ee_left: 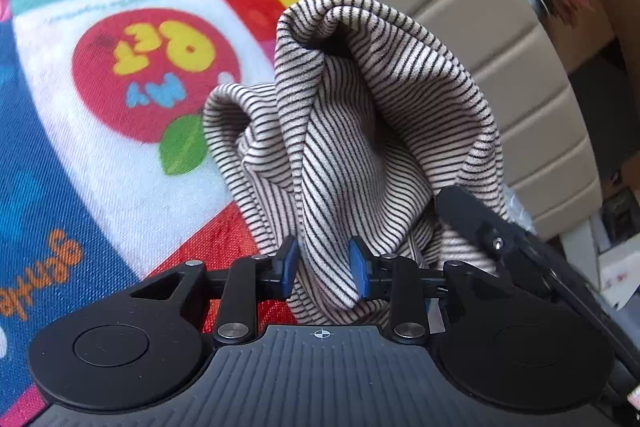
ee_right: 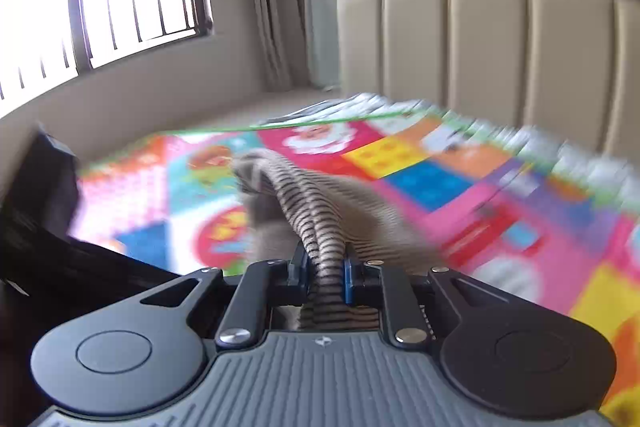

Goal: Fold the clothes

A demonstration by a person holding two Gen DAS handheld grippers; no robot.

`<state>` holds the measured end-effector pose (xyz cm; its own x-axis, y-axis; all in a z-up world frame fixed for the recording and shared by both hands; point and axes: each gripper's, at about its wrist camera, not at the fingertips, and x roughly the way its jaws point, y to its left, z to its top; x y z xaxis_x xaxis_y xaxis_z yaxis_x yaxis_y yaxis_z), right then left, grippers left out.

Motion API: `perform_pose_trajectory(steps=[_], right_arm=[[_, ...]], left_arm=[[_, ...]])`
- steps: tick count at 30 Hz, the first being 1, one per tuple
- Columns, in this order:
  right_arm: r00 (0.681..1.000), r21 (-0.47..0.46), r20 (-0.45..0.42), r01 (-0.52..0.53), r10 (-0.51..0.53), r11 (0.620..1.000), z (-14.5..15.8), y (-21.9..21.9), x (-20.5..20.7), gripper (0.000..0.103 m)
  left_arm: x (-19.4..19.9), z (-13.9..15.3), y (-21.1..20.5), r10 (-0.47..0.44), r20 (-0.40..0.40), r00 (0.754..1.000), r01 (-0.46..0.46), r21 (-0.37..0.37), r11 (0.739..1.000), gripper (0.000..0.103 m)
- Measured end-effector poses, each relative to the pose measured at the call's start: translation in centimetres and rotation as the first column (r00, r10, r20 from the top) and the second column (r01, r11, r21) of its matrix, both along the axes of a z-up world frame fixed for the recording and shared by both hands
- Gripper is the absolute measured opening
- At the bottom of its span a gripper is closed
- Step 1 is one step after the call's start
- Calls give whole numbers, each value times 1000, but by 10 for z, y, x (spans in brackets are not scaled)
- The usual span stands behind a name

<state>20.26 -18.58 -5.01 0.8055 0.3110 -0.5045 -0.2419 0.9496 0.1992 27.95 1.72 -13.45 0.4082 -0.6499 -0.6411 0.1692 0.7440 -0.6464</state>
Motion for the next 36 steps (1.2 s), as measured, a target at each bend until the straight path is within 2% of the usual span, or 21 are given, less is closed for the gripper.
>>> perform_pose_trajectory(steps=[2,3,4,8,9,12,13,15,16,17,20,21,23,24,27,28,30,33,34,35,36], right_arm=[[999,48,-11,-40,41,998,-2,9,2,16],[997,69,-15,-69,70,995,-3,13,3,15],[995,67,-12,-94,95,993,-3,18,3,3],[990,1,8,-144,144,990,-6,33,1,2],[990,-11,7,-139,139,990,-6,31,1,2],[992,-68,48,-116,120,991,6,16,-4,2],[991,-96,74,-107,115,990,13,10,-7,6],[987,-147,128,-81,100,986,28,-3,-12,34],[984,-167,155,-62,88,984,36,-11,-15,72],[983,-171,175,-34,64,985,41,-21,-18,93],[980,-146,192,79,-50,986,49,-53,-20,97],[978,-103,175,128,-109,986,48,-65,-18,99],[965,5,121,236,-235,972,44,-89,-11,103],[952,57,89,290,-294,955,43,-101,-8,103],[933,131,23,354,-360,926,26,-120,1,103],[931,112,16,360,-364,926,20,-121,3,103],[932,38,13,363,-363,931,9,-117,8,103],[943,-8,41,329,-329,944,7,-107,9,103],[947,-21,51,317,-316,948,7,-103,9,103],[951,-35,61,305,-302,952,6,-100,9,103],[955,-48,71,292,-289,955,6,-96,10,103]], left_arm=[[2,-4,5,10,-20,1000,-11,-12,1000,49],[2,-6,7,8,-24,1000,-9,-13,1000,49],[3,-9,8,5,-30,1000,-6,-17,1000,50],[5,-8,15,3,-44,999,-4,-17,1000,49],[5,-4,17,7,-40,999,-7,-14,1000,53],[5,18,26,46,27,999,-46,-6,999,55],[6,25,29,59,47,997,-59,-11,998,55],[4,39,32,65,79,995,-61,-46,997,55],[3,45,32,53,87,995,-46,-79,996,55],[2,51,30,39,96,995,-28,-107,994,56],[-6,64,7,-32,130,991,51,-139,989,68],[-11,65,-3,-55,139,989,73,-133,988,72],[-17,62,-21,-86,137,987,98,-87,991,81],[-18,58,-31,-88,132,987,95,-46,994,81],[-15,50,-54,-59,140,988,53,47,997,80],[-14,49,-58,-42,149,988,35,45,998,78],[-13,52,-67,-19,172,985,14,30,999,59],[-11,58,-81,-22,212,977,14,40,999,49],[-12,57,-82,-21,220,975,7,62,998,38],[-13,56,-84,-20,227,974,0,85,996,10],[-14,57,-83,-11,233,972,-13,101,995,10]])
